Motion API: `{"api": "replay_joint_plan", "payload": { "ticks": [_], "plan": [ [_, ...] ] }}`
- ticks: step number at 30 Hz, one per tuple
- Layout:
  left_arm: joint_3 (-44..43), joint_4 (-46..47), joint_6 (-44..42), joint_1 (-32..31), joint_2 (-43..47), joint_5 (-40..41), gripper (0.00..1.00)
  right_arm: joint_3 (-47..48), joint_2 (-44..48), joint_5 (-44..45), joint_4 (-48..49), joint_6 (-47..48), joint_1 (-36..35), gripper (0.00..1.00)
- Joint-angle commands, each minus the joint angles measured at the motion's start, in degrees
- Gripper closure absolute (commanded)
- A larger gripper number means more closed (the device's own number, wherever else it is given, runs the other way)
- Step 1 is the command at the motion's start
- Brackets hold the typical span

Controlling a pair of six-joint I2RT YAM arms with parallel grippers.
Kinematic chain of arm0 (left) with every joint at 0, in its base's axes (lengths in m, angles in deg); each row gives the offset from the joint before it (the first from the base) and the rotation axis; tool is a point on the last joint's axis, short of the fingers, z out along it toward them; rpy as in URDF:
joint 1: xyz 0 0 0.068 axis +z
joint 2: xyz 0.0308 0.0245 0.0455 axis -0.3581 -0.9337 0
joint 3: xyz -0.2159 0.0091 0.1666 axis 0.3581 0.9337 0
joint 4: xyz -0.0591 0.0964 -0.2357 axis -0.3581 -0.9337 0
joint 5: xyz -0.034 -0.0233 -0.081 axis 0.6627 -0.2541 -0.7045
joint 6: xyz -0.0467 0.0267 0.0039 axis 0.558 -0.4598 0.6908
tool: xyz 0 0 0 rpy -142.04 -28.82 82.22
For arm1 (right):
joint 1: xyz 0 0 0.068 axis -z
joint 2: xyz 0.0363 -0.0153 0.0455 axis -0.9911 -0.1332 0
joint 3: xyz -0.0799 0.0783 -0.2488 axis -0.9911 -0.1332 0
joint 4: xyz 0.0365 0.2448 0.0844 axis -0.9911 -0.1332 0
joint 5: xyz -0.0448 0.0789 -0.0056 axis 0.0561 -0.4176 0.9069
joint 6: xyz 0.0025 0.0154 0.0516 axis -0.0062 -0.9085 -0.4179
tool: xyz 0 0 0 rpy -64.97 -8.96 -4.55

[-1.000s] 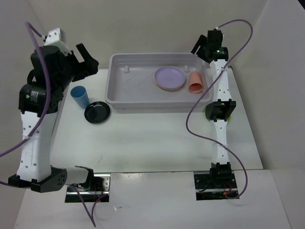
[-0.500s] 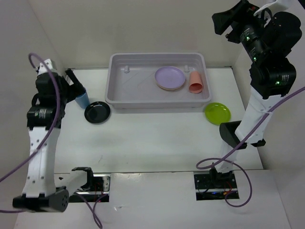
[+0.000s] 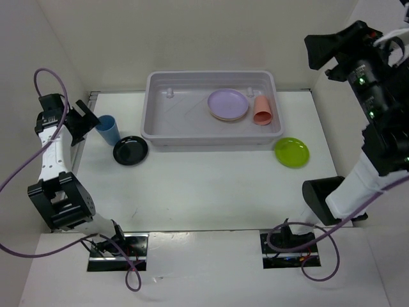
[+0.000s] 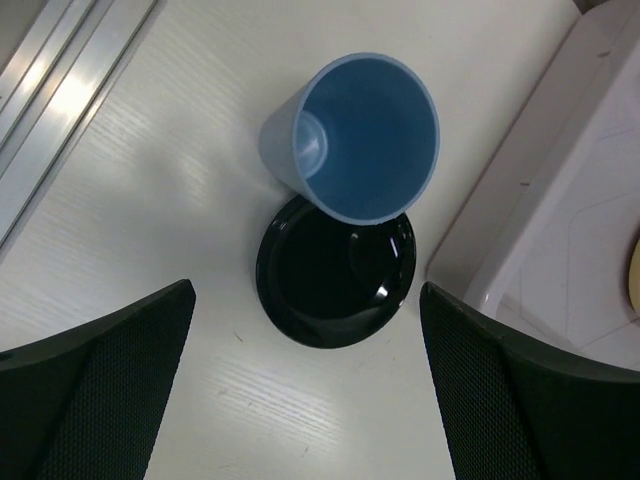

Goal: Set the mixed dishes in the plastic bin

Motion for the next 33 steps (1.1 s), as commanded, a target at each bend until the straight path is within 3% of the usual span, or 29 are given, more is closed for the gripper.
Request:
{"api": "replay_joint_plan", "payload": {
  "ticks": [1, 10, 22, 24, 25, 26, 29, 30, 33],
  "plan": [
    [-3.96, 4.46, 0.33, 0.89, -2.94, -5.74, 0.01, 0.63, 1.8, -0.73, 0.33, 0.97, -0.05, 0.15],
    [-6.34, 4.47, 0.33, 4.84, -11.74, -9.52, 0.05, 0.63, 4.87, 4.89, 0.33, 0.97, -0.05, 0.15],
    [-10.91, 4.99, 0.33, 4.85, -19.04, -11.19, 0.07, 0.63, 12.07, 15.24, 0.25, 0.45, -0.05, 0.14],
    [-11.43, 4.99, 0.33, 4.85, -20.26, -11.19, 0.11, 0.63, 13.4, 17.27, 0.95, 0.45, -0.05, 0.14],
    [-11.43, 4.99, 0.33, 4.85, -20.27, -10.41, 0.12, 0.63, 14.1, 17.98, 1.91, -0.08, -0.05, 0.04],
    [-11.43, 4.99, 0.33, 4.85, -20.79, -9.88, 0.14, 0.63, 14.63, 17.99, 3.4, -0.08, -0.05, 0.04],
    [-12.05, 4.99, 0.86, 4.85, -20.79, -8.56, 0.28, 0.63, 15.25, 14.75, 5.34, -0.08, -0.05, 0.04],
    [-12.05, 5.6, 0.86, 4.85, -20.79, -8.56, 0.42, 0.63, 14.55, 13.69, 5.34, -0.08, -0.05, 0.04],
    [-12.67, 5.61, 0.86, 4.85, -21.32, -8.03, 0.53, 0.63, 14.02, 12.89, 4.29, -0.08, -0.05, 0.04]
  ]
}}
